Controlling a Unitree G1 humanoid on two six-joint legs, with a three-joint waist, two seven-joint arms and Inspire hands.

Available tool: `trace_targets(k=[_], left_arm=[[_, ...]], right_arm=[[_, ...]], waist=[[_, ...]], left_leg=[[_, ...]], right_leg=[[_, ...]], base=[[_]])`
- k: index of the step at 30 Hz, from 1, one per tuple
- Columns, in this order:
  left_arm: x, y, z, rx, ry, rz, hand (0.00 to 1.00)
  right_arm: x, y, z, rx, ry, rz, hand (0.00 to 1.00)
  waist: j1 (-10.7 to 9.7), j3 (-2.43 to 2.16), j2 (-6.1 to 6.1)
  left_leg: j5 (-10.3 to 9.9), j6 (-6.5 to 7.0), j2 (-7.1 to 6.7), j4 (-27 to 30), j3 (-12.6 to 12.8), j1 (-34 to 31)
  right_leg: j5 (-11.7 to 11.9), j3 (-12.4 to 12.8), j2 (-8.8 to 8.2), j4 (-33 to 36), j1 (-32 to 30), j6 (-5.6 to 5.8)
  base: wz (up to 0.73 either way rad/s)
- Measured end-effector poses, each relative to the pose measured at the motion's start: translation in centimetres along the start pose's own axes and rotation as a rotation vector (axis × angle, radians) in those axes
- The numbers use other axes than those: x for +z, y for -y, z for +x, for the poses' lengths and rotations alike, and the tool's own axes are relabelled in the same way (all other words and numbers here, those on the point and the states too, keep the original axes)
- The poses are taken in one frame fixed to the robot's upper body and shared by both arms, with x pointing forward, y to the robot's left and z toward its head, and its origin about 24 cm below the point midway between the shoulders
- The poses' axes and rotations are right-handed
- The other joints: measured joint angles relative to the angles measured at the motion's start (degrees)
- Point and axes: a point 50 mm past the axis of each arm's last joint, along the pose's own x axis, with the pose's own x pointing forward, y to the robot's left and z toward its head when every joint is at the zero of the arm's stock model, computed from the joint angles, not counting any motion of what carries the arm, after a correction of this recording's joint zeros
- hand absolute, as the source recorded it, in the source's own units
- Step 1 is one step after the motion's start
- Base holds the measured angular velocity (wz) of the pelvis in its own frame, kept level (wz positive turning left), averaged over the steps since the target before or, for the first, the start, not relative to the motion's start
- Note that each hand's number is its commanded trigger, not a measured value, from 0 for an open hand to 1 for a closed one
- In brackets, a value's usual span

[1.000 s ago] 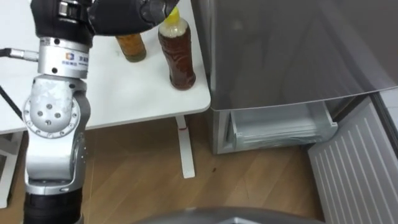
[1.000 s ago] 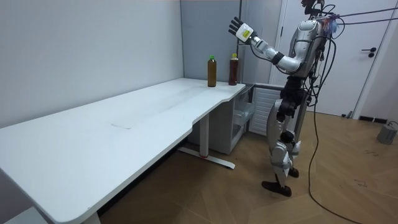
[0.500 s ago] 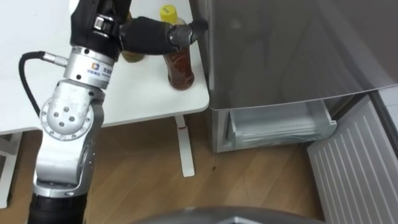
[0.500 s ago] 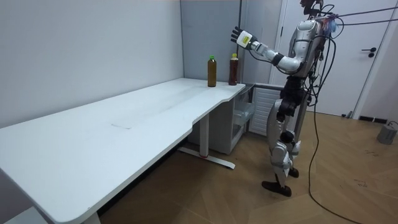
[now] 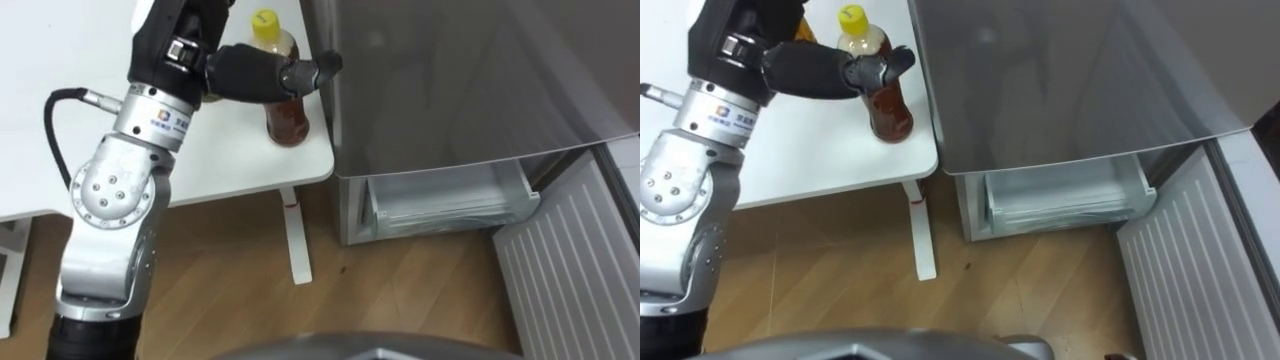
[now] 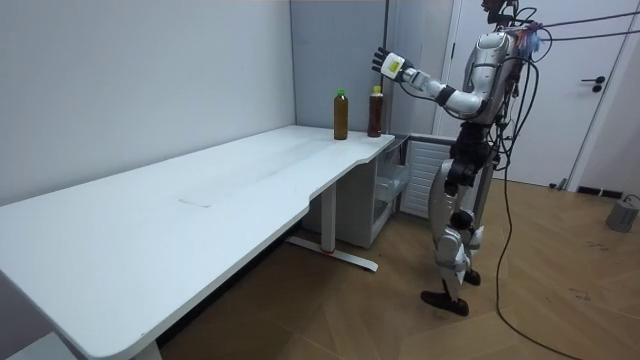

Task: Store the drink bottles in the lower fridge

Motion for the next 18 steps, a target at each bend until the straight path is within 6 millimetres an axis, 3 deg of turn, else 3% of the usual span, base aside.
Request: trace_targets(k=[18], left_arm=[[-2.7, 0.0, -0.8, -0.006, -0.127, -0.027, 0.00]], right_arm=[[0.5, -0.1, 0.0, -0.004, 0.020, -0.029, 0.00]], waist=[[0.20, -0.04, -1.48]], left_leg=[[0.09, -0.01, 0.00, -0.12, 0.27, 0.80]], right_leg=[[0.00, 0.44, 0.00, 0.02, 0.41, -0.01]], base=[[-0.01]])
